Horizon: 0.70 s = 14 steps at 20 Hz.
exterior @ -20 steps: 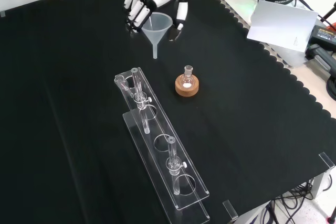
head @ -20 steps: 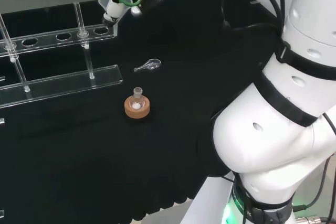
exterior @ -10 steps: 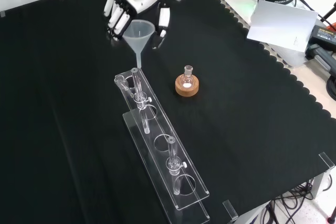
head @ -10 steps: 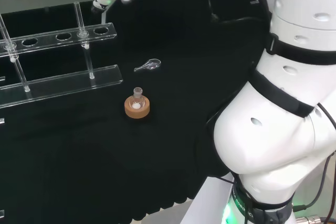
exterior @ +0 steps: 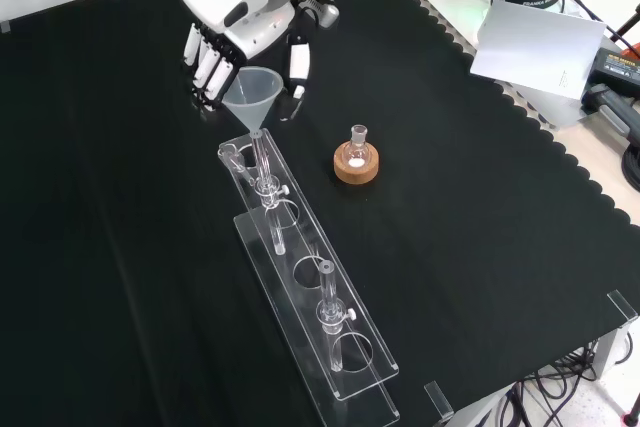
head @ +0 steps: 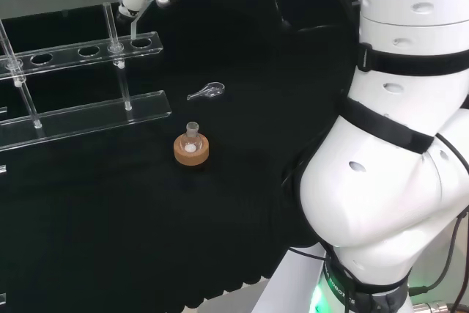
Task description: Put the funnel back on the funnel stand.
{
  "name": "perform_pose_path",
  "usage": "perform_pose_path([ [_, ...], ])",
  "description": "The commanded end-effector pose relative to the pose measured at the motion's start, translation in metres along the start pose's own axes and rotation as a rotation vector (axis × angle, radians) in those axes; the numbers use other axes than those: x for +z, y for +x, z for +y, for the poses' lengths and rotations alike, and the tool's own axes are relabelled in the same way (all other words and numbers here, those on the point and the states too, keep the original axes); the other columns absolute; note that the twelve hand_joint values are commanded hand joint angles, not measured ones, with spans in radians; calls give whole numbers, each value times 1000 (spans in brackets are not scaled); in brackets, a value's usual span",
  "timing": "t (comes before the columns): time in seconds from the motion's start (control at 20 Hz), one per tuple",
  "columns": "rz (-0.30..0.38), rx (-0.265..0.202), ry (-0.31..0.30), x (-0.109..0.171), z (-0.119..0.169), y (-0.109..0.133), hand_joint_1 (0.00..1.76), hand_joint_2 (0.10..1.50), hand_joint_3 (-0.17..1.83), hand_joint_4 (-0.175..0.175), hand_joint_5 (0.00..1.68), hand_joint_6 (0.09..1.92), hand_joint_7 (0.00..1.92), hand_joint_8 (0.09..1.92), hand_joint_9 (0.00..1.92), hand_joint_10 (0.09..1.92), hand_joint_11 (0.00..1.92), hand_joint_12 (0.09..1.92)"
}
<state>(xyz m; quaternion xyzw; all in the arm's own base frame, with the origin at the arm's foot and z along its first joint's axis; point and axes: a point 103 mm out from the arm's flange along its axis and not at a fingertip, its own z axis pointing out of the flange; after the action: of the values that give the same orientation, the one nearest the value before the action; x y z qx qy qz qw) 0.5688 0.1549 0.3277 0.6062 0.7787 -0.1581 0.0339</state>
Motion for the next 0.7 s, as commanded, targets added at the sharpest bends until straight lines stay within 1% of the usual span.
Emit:
perform_pose_path([
  [0.05,-7,9,13,9,2,-6,873,792,445,30,897,582,665,621,1161,189,894,1019],
  [0.25,-7,3,21,15,3,-6,874,792,447,30,898,583,664,621,1162,186,894,1019],
  [0.7,-26,-17,43,29,11,6,874,790,449,30,898,583,664,621,1163,180,893,1019],
])
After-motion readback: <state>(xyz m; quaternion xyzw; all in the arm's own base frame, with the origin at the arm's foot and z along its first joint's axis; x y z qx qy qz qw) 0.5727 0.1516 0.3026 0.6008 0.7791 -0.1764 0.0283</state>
